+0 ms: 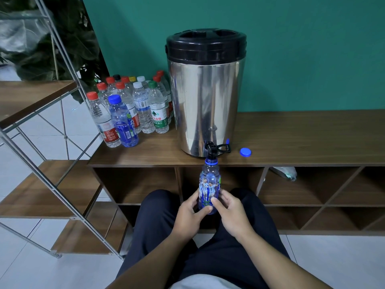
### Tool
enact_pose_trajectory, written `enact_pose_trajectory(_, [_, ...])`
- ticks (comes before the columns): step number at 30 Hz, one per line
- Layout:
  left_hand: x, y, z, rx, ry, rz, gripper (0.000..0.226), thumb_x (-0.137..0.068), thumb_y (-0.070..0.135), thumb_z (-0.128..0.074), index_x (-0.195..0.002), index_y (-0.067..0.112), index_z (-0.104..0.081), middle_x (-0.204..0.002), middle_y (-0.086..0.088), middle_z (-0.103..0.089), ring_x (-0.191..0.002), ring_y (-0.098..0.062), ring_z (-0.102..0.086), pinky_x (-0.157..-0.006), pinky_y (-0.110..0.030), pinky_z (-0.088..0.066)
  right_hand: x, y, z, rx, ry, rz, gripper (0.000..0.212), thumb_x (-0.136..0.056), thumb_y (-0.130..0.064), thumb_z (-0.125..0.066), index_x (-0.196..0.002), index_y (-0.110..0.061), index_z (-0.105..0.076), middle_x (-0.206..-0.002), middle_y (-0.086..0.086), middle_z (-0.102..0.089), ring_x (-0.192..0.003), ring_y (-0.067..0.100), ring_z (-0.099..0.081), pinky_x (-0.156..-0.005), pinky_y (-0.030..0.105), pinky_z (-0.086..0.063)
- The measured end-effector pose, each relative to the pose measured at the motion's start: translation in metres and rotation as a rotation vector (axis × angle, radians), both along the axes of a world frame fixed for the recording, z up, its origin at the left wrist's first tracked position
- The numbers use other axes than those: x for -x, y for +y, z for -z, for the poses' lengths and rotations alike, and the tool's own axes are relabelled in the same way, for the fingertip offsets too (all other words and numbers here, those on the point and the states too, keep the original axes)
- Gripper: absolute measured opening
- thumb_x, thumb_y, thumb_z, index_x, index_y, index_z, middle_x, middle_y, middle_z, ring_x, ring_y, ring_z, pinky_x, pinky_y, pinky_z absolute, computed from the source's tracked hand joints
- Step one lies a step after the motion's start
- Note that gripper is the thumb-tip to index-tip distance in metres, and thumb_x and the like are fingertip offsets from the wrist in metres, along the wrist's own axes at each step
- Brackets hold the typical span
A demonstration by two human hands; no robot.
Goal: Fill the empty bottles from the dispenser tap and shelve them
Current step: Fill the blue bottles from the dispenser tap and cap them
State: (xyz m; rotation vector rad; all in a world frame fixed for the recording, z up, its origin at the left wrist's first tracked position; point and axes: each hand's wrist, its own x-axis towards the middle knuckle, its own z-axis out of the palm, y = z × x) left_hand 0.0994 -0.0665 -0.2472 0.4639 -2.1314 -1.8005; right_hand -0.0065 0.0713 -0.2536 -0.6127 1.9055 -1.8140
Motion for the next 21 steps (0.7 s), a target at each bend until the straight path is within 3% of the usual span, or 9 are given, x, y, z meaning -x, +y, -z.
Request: enact_pose_trajectory(21, [0.0003, -0.0007, 0.0008, -0.02, 0.012, 0.004, 0.055, -0.105, 0.002, -0.075, -0.154, 0.025, -0.065, -0.144, 0.001, -0.076, -0.138, -0.022, -0.07, -0.12, -0.056, -0.053, -0.0029, 0.0013, -0.0054, 0.011, -0.008, -0.005, 0.033, -0.11, -0.006, -0.063, -0.138, -0.021, -0.072, -0.132, -0.005, -0.079, -0.126, 0.015, -0.073, -0.109, 0.046, -0.06])
